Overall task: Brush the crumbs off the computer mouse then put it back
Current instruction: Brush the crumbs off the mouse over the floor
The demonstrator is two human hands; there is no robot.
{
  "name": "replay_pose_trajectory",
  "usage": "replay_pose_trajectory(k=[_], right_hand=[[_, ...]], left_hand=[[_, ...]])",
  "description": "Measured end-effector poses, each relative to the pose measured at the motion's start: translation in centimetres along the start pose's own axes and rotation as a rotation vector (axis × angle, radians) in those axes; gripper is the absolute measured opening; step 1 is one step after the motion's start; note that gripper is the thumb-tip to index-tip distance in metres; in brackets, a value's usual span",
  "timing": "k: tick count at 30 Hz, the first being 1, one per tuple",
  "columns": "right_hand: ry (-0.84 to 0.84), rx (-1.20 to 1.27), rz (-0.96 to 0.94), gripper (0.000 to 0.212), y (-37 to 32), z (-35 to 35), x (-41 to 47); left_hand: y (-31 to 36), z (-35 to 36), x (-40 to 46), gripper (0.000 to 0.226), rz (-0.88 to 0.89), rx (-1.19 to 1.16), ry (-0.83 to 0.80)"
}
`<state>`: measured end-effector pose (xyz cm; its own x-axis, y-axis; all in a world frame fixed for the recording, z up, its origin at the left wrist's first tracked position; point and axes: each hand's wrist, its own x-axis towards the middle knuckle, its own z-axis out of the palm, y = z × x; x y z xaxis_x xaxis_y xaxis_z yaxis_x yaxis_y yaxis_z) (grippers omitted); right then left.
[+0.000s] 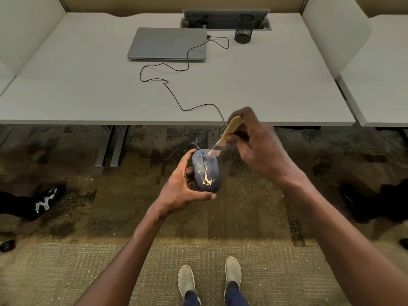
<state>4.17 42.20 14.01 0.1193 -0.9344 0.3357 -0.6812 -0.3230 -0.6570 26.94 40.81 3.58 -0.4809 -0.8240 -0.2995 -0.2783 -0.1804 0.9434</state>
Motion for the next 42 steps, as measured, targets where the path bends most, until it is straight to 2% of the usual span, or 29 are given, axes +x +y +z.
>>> replay_pose_trajectory(k=[3,12,20,33,42], right_hand=[[-0.051,0.005,-0.021,0.034,-0.5,0.2,-1.2],[-0.047,0.051,-0.036,0.027,-0.8,0.7,-4.8],[0.158,0.159,0.084,0.035,-1.5,0.5,-4.9],[0.267,0.235,0.319,0.031,-0.5,2.1,-5.2],[0.351,0.204,0.381,0.032,0.7,1.5,-6.0]], left_hand=[[0.2,0.1,0.1,0.136,-0.008,0.014,0.044],[0.6,0.6,0.1,0.137,0.02,0.101,0.185],[1.6,1.0,0.3,0.139,0.024,0.088,0.216],[1.8,1.5,0.0,0.137,0.024,0.08,0.239],[1.9,1.3,-0.1,0.141,-0.003,0.056,0.221]])
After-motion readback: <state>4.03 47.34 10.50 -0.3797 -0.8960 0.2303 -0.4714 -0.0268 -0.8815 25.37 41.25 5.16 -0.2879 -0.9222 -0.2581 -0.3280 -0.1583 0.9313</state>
